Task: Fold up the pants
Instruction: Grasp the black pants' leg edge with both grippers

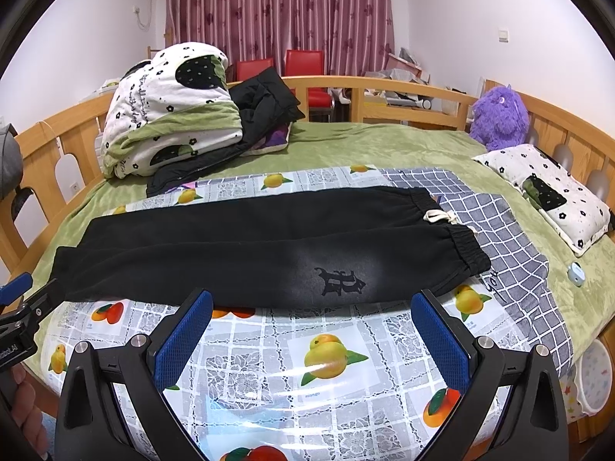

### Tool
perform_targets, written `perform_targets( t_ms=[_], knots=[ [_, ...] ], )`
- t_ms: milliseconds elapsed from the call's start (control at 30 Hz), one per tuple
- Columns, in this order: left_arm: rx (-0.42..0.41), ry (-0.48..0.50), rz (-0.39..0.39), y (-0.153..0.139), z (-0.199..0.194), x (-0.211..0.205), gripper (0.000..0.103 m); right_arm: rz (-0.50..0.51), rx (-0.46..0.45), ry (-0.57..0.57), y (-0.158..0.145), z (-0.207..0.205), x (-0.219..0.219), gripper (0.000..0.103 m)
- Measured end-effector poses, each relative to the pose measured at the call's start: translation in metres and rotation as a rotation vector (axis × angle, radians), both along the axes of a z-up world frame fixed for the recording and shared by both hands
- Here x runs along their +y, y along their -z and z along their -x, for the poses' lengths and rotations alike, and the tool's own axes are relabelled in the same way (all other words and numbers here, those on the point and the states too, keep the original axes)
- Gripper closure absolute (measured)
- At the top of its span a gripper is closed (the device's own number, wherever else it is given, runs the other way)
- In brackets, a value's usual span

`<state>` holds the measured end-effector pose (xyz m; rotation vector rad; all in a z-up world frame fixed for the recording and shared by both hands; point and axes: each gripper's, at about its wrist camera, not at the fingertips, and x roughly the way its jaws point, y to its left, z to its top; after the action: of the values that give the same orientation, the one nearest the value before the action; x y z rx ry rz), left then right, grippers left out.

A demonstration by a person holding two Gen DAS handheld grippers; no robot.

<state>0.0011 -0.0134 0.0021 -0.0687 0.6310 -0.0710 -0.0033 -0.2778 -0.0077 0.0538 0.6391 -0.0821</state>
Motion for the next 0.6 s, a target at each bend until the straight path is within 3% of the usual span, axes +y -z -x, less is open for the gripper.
perform_targets(
  t_ms=[133, 300, 467, 600],
  knots=[
    [-0.022, -0.006, 0.028, -0.007, -0.001, -0.001, 0.0, 0.008, -0.039, 0.005, -0.004, 0.001, 0.007, 0.002],
    [-0.054, -0.031, 0.048, -0.028, -0.008, 0.006, 0.0, -0.054, -0.052, -0.028, -0.009, -0.009, 0.008, 0.004],
    [-0.046, -0.039, 0.026, -0.038, -0.017, 0.035, 0.0, -0.111, -0.019, -0.085, -0.015, -0.02, -0.018, 0.005],
    [-0.007, -0.075, 0.09, -0.017, -0.027, 0.08, 0.0, -0.168, -0.009, -0.054, -0.008, -0.033, -0.062, 0.007]
  ],
)
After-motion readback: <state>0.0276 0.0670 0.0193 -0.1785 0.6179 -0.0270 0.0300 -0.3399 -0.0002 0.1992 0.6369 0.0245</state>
